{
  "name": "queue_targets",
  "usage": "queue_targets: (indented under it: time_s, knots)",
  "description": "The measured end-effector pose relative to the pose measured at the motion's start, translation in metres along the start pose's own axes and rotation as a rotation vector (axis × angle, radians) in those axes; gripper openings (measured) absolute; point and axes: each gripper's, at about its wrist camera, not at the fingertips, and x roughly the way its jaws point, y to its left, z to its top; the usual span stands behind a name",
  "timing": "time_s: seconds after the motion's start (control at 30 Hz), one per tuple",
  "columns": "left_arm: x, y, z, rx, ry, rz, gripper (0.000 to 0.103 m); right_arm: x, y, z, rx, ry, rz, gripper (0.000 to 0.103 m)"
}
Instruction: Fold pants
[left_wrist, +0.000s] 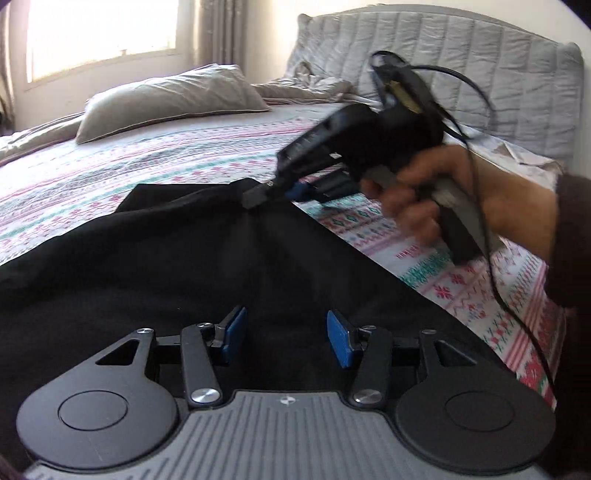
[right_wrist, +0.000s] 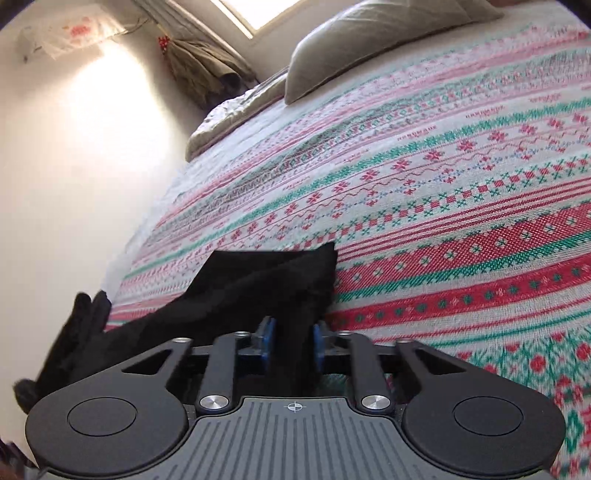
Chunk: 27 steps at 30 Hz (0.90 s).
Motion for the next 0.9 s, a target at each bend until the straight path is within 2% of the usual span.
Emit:
queue_targets:
  time_s: [0.07, 0.27, 0.4, 0.5, 0.53, 0.63, 0.77, 0.9]
  knots:
    - [0.0, -0.005, -0.006, 0.016, -0.004, -0.007, 0.046, 0.003, -0.009, 0.01, 0.025, 0.01, 0.024, 0.004]
    - [-0.004, -0.006, -0.01, 0.014, -0.005, -0.029, 0.042, 0.017, -0.021, 0.035, 0.079, -0.034, 0.048, 0.003]
    - [-0.009, -0.004, -0.006, 0.017, 0.009, -0.053, 0.043, 0.012, -0.03, 0.045, 0.131, -0.141, 0.021, 0.002]
    - [-0.015, 0.013, 0.002, -0.012, 0.044, -0.092, 0.044, 0.001, -0.021, 0.046, 0.048, -0.135, -0.037, 0.003]
    - [-0.018, 0.022, 0.006, -0.035, 0.045, -0.091, 0.045, -0.003, -0.012, 0.043, -0.004, -0.116, -0.053, 0.01]
    - [-0.022, 0.054, 0.019, -0.118, 0.016, -0.007, 0.047, -0.016, 0.016, 0.032, -0.128, -0.11, -0.075, 0.01]
    - [-0.009, 0.1, 0.027, -0.288, -0.017, 0.094, 0.047, -0.019, 0.052, 0.018, -0.259, -0.103, -0.058, 0.01]
    - [0.013, 0.128, 0.026, -0.374, -0.021, 0.182, 0.045, 0.006, 0.079, -0.004, -0.368, -0.041, -0.056, 0.01]
